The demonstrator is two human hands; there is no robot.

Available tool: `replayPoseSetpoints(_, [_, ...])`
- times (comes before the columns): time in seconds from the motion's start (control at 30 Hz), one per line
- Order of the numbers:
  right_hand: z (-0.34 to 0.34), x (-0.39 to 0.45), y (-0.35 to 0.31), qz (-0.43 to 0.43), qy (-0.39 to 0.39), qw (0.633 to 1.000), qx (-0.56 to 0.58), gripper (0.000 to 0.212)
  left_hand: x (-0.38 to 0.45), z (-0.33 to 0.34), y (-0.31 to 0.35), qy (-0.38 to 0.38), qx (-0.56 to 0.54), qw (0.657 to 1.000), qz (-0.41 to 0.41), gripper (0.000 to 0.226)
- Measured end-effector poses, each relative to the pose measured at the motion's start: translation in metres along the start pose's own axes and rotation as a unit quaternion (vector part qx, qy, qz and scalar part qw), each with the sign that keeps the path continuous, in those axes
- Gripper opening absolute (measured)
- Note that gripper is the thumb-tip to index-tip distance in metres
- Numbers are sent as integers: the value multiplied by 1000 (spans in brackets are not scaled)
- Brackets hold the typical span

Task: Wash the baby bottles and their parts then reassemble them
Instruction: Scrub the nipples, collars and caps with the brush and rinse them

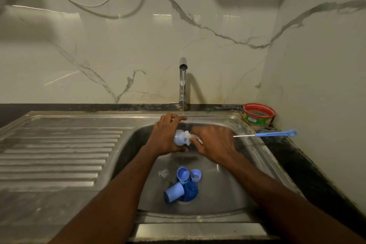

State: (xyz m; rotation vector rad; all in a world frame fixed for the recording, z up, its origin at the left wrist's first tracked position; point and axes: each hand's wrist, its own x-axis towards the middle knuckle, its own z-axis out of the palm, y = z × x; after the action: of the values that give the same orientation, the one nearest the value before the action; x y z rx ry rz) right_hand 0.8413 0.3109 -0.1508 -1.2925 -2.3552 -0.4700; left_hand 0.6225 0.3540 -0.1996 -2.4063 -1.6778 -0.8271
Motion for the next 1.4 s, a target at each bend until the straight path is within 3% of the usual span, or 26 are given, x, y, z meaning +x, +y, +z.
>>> replayPoseSetpoints(0.07, [0,2,0,22,-4,1000,9,24,-3,2,6,-51,-99,994,-3,99])
replayPoseSetpoints(0.13, [-1,6,1,76,-10,997,10,26,-6,-1,15,-102,-141,985,-18,83])
replayPoseSetpoints(0.3, [3,11,7,177,-18,984,4,34,-1,-4,14,-79,-110,991,-9,66])
replayPoseSetpoints(0.43, [7,8,0,122,-52,991,3,36,-1,-17,4,8,2,1000,26,62])
replayPoseSetpoints(0.5, [4,5,-4,75,-33,996,20,36,-2,-17,2,37,21,999,25,69])
replayPoseSetpoints(0.63, [-4,5,-3,79,-41,996,16,37,-4,-5,8,-28,-70,997,8,96])
replayPoseSetpoints(0.73, [1,8,7,158,-18,987,1,32,-8,-2,22,-112,-146,983,-7,91])
replayPoseSetpoints(0.83, [5,10,18,207,-20,978,22,30,-2,-4,25,-50,-102,994,-11,71])
replayPoseSetpoints(0.93, [10,6,22,125,-27,992,9,36,2,-12,15,14,-30,999,-9,54])
replayPoseSetpoints(1.1, [2,-1,8,-3,-23,1000,17,33,-6,-10,1,29,16,998,44,82])
replayPoseSetpoints(1.2, [-1,2,2,19,19,999,20,27,-4,-7,6,5,-86,996,35,95])
replayPoseSetpoints(1.33, [0,8,6,74,-5,997,-10,29,-5,-7,18,-85,-139,986,19,74])
replayPoseSetpoints(1.4, [0,8,9,103,-2,995,-13,31,-2,-10,18,-79,-129,988,18,67])
